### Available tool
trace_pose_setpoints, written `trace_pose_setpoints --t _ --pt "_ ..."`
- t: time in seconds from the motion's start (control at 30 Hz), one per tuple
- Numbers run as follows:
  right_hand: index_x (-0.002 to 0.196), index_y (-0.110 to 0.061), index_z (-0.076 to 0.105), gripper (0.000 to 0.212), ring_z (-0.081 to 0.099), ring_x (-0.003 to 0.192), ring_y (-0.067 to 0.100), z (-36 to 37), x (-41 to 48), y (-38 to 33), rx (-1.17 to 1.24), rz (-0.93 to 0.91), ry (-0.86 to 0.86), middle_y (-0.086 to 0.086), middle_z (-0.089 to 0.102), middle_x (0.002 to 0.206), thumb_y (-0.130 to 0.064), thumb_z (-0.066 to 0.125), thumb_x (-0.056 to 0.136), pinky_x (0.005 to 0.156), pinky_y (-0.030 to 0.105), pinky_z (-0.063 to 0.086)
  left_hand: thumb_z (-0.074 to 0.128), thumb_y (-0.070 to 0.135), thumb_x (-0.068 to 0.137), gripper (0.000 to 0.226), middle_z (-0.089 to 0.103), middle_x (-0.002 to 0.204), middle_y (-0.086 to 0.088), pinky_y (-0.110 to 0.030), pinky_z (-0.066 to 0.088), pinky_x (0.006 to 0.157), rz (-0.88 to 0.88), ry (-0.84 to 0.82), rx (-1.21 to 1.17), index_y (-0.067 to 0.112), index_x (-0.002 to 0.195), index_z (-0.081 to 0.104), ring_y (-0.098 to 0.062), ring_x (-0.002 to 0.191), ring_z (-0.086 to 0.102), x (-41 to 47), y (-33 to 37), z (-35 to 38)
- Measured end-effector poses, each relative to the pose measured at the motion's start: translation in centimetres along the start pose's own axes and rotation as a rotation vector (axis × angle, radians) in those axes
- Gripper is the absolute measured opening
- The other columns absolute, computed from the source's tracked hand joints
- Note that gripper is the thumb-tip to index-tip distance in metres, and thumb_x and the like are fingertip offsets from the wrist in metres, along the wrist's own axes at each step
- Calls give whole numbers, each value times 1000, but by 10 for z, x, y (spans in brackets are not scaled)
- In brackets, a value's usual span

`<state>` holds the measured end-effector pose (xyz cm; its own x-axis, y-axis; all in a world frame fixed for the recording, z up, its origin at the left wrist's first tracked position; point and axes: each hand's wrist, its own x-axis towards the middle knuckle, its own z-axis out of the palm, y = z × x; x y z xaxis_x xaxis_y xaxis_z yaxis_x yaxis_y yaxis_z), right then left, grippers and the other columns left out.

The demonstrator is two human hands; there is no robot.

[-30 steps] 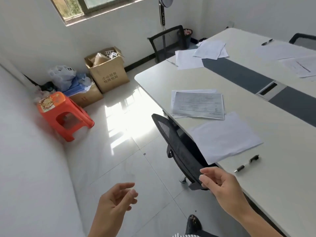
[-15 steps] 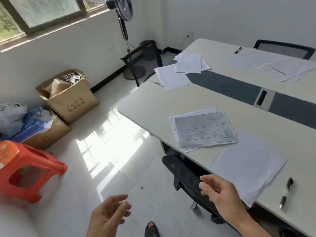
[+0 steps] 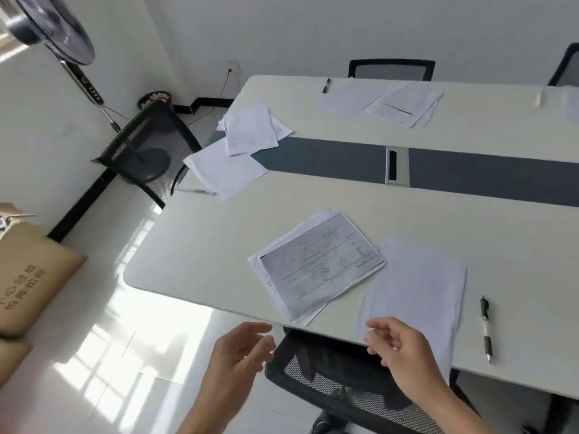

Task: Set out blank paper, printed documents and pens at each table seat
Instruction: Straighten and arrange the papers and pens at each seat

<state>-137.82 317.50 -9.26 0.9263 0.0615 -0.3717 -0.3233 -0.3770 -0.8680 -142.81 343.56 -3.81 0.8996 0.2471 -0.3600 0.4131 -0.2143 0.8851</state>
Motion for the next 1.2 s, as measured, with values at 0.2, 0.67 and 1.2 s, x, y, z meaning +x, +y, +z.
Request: trace_pose_setpoints --t 0.2,0.67,1.2 --pt "101 -19 66 12 70 77 14 13 77 -6 43 106 17 3 71 87 -15 65 90 62 27 55 66 20 88 8 73 77 -2 -32 56 70 19 -59 305 24 95 69 -12 73 68 90 -7 13" --pt "114 -1 57 29 61 108 36 59 178 2 610 780 261 23 59 118 -17 65 91 86 43 55 46 32 95 53 13 160 -6 -39 30 112 210 -465 1175 31 147 31 -26 144 20 251 -55 43" --pt "106 -8 72 20 67 93 21 73 223 -51 306 346 269 11 72 111 -3 67 87 88 32 52 64 26 88 66 39 148 1 -31 35 108 199 -342 710 23 146 33 -18 132 41 269 -60 -2"
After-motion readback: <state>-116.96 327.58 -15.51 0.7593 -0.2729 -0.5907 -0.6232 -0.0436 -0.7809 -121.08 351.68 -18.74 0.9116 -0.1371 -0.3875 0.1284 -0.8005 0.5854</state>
